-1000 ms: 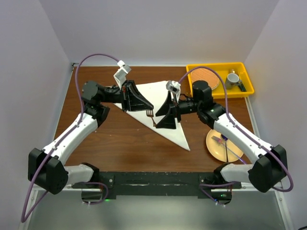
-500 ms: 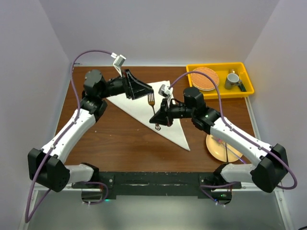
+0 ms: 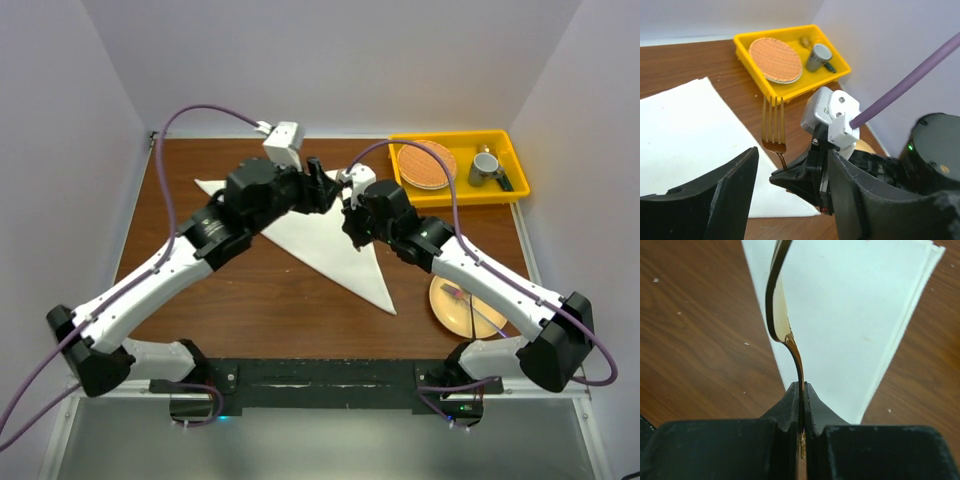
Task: Fold the napkin, place the utensils inside, and roll it up
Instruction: Pass the utensil from the right arm to the left
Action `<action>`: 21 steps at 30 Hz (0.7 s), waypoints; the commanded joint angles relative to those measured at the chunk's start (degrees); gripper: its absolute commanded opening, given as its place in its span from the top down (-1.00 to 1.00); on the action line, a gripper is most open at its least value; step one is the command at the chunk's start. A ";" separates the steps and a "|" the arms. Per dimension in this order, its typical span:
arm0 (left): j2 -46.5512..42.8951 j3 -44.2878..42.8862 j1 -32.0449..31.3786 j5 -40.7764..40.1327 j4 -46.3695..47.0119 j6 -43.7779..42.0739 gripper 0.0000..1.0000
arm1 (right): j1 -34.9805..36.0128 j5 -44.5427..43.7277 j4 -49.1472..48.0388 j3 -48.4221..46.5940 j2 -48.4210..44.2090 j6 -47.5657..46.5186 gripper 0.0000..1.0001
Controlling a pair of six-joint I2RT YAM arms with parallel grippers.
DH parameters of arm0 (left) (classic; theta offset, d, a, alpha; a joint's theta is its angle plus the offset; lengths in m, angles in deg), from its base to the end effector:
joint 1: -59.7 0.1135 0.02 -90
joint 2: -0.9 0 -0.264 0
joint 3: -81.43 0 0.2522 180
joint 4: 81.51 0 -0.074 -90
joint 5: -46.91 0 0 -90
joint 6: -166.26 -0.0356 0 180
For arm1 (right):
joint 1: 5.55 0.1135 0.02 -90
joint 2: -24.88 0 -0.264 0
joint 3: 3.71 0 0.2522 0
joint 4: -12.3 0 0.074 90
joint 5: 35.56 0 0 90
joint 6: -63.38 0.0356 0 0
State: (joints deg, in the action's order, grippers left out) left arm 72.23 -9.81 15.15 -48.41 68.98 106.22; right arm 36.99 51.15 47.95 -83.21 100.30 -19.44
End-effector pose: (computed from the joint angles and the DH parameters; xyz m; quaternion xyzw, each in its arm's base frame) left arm 0.2022 -0.1944 0.4312 0.0672 0.7606 -0.3621 0.5347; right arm 0.2213 0.2003 0.3296 -0.2516 0.8355 0.1824 0.4532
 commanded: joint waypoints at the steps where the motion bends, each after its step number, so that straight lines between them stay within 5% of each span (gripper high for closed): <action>1: 5.92 -4.26 -7.10 -18.57 -4.82 -1.65 -0.23 | 0.52 -8.14 2.28 -2.03 -0.10 1.17 1.00; 8: 6.11 -2.00 -9.94 -22.90 -1.58 -1.39 -0.02 | 0.61 -2.78 -0.96 0.34 -2.20 6.08 1.00; 21: 4.87 5.48 -9.85 -20.26 10.54 -0.33 -0.27 | 0.43 6.80 -4.92 2.71 -5.81 11.80 1.00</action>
State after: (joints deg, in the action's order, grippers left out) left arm 78.72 -6.96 5.55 -68.41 73.26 105.71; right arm 37.17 53.25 49.09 -80.63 97.55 -10.45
